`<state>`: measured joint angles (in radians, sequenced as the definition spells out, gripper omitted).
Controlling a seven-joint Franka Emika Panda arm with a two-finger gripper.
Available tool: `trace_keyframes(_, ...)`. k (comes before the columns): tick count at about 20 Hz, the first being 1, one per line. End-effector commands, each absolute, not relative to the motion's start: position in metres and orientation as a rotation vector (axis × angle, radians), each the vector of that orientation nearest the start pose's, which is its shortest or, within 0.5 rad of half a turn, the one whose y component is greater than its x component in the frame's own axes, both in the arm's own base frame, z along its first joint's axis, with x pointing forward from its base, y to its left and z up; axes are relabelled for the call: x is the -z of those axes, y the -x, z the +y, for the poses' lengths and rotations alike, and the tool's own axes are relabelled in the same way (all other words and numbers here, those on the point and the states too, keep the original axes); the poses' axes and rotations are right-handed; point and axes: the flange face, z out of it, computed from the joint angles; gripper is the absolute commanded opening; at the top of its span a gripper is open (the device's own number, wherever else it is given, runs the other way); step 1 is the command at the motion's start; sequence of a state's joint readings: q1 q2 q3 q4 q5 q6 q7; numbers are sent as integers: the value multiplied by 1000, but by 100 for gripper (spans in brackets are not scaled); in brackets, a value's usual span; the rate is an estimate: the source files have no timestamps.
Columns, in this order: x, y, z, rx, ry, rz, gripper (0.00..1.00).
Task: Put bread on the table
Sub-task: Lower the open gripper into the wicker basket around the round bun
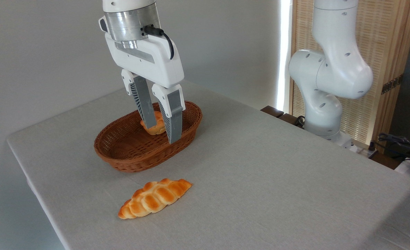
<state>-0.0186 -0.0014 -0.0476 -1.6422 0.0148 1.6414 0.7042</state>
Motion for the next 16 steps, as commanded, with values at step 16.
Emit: trace_keyframes(16,-568,-532,-92,-31,3006,1338,100)
